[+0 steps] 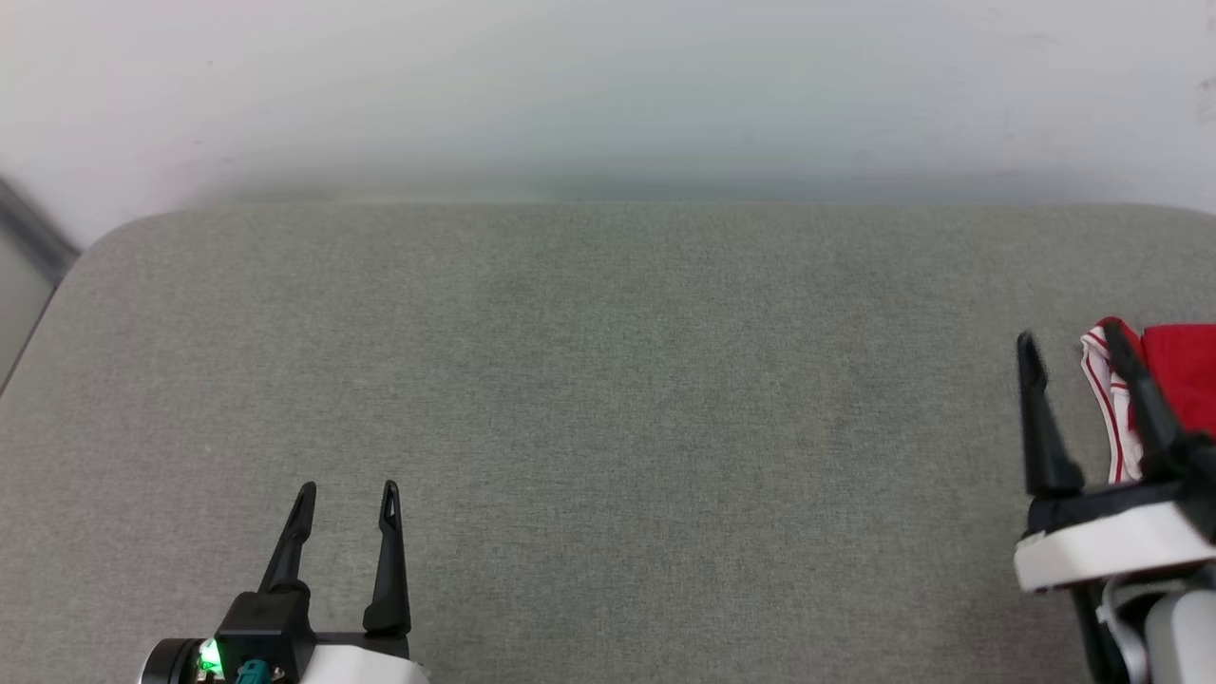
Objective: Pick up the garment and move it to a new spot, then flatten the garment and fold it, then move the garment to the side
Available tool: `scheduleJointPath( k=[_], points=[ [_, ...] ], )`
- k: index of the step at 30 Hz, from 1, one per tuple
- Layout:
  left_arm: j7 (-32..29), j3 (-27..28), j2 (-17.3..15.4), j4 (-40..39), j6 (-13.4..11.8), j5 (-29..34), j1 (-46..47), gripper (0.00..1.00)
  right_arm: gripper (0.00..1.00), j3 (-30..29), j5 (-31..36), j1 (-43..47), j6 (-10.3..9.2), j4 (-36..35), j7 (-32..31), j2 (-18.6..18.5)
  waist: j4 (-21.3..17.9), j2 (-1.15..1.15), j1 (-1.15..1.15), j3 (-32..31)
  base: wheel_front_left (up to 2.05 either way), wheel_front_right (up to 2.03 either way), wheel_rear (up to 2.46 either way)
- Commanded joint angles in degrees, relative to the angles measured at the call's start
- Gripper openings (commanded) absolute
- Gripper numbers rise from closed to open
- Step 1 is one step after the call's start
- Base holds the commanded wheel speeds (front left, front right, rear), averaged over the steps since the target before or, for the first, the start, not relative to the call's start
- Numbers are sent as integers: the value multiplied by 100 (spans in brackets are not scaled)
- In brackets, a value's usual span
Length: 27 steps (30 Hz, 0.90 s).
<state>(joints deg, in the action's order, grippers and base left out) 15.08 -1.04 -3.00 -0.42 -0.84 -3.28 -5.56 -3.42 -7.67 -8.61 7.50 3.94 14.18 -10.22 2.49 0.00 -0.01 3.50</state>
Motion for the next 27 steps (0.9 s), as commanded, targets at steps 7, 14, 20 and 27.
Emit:
scheduleJointPath(
  k=[7,14,20,27],
  points=[
    [11,-29,8,143,32,-30,-123,100,100,16,-55,677,-2,53,94,425,74,0,1,-224,0,0,0],
    [11,23,12,233,117,-64,-219,100,100,-145,-101,1178,-2,-87,98,619,76,0,1,-406,0,0,0],
    [11,52,15,272,184,-73,-276,100,100,-128,-68,1474,-2,-165,99,682,46,0,1,-485,0,0,0],
    [0,59,8,331,237,-43,-240,0,0,-136,-77,1539,0,-141,90,692,47,0,1,-520,0,0,0]
  ],
)
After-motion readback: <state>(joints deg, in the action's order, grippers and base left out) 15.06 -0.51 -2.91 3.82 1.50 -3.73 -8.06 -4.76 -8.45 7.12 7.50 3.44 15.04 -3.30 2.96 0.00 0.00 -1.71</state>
